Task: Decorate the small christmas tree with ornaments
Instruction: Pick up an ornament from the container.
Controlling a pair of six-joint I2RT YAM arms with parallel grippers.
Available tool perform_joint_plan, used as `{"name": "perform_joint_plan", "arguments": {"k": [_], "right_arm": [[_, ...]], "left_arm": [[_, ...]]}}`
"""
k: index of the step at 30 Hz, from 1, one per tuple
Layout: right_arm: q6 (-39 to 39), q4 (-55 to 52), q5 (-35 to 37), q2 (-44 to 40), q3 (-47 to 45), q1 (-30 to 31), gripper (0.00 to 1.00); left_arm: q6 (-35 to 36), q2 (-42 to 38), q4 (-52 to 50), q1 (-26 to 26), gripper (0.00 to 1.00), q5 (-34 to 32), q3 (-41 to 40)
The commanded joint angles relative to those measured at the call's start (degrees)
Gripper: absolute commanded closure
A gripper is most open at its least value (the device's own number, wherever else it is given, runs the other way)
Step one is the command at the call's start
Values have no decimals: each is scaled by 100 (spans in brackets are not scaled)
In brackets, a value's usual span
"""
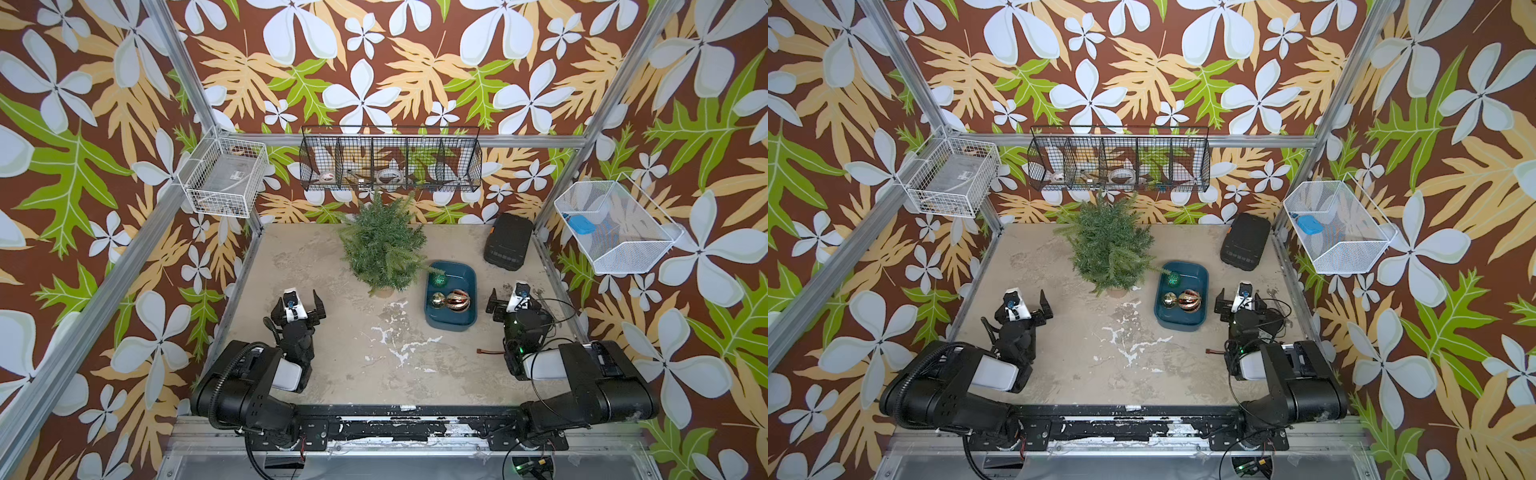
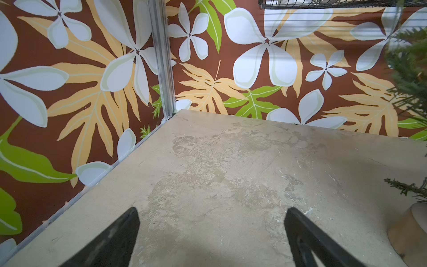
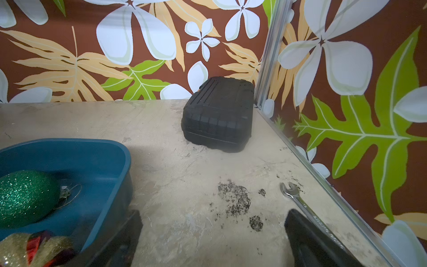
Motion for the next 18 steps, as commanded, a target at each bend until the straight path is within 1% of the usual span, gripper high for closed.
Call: {"name": "perform_joint_plan", "arguments": {"k": [1,8,16,18], "right_arm": [[-9,61,-17,-31,-19,-12,0],[-9,65,-17,-29,-4,-12,0],[-9,61,-26,-25,-19,-13,0],[-8,62,-26,-25,-19,-20,0]], "left_arm": [[-72,-10,-20,53,0,107,54],[-153,-46,-266,202,0,408,154],[-163,-64,-231,206,0,406,127],[-215,-50,-259,206,0,270,145]]}}
